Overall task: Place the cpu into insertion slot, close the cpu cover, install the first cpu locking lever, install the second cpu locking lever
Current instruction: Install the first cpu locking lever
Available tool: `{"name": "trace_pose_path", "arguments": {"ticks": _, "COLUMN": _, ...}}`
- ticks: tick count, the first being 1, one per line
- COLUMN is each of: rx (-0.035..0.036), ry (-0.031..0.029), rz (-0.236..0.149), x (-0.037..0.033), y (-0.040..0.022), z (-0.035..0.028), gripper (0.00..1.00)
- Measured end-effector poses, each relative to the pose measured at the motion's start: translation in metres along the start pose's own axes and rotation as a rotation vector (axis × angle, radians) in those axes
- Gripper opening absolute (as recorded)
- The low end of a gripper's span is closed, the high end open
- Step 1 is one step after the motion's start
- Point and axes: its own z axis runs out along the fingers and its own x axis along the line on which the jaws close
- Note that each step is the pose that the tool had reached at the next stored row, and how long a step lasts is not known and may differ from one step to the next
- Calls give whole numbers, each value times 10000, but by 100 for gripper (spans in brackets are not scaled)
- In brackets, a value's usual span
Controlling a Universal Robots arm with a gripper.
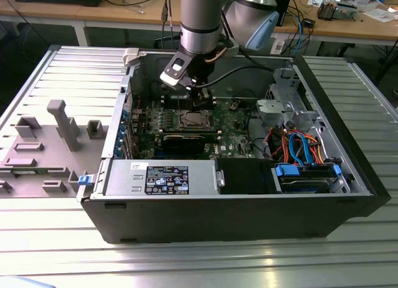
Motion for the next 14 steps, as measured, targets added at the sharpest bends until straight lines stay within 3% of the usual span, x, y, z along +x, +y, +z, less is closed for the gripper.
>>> {"name": "trace_pose_path", "arguments": {"ticks": 3, "rx": 10, "ry": 12, "rz": -652, "x": 0, "y": 0, "z": 0, "gripper": 11}}
{"name": "trace_pose_path", "arguments": {"ticks": 14, "rx": 35, "ry": 45, "rz": -2470, "x": 0, "y": 0, "z": 0, "gripper": 11}}
